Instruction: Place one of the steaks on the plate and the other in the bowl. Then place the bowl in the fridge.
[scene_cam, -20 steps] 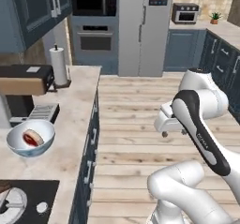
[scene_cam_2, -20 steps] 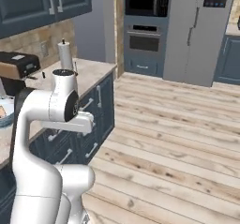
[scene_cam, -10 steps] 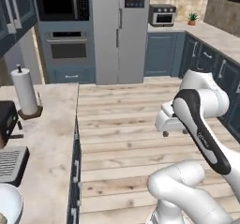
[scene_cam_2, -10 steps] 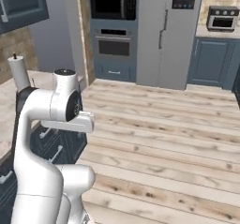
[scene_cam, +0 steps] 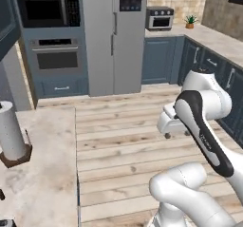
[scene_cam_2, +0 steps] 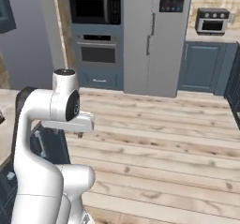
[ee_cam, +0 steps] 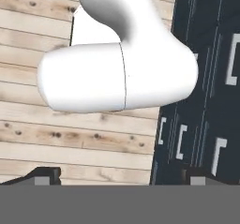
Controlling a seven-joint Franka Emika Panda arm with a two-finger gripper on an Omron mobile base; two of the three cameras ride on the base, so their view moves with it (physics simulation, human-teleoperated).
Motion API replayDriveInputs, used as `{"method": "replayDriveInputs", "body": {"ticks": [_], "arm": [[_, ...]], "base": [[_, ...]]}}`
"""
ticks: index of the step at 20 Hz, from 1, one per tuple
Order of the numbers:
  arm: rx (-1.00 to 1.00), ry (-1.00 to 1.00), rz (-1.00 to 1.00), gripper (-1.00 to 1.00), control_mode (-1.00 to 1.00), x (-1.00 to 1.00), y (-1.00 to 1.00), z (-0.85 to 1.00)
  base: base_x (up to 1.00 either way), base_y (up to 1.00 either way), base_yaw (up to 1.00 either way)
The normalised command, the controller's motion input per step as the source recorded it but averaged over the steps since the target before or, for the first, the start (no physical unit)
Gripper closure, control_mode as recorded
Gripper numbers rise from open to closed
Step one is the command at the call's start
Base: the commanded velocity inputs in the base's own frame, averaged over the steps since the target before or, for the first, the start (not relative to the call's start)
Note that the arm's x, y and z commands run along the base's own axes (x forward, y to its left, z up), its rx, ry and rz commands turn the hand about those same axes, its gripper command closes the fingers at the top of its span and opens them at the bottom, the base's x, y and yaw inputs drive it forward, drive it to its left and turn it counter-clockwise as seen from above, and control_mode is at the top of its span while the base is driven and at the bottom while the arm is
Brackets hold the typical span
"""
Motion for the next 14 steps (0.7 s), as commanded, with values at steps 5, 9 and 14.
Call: {"method": "replayDriveInputs", "body": {"ticks": [5,9,14], "arm": [[0.0,0.0,0.0,-1.0,1.0,0.0,0.0,0.0],[0.0,0.0,0.0,-1.0,1.0,0.0,0.0,0.0],[0.0,0.0,0.0,-1.0,1.0,0.0,0.0,0.0]], "base": [[0.86,0.21,-0.26],[0.91,0.29,-0.19],[0.94,0.35,-0.13]]}}
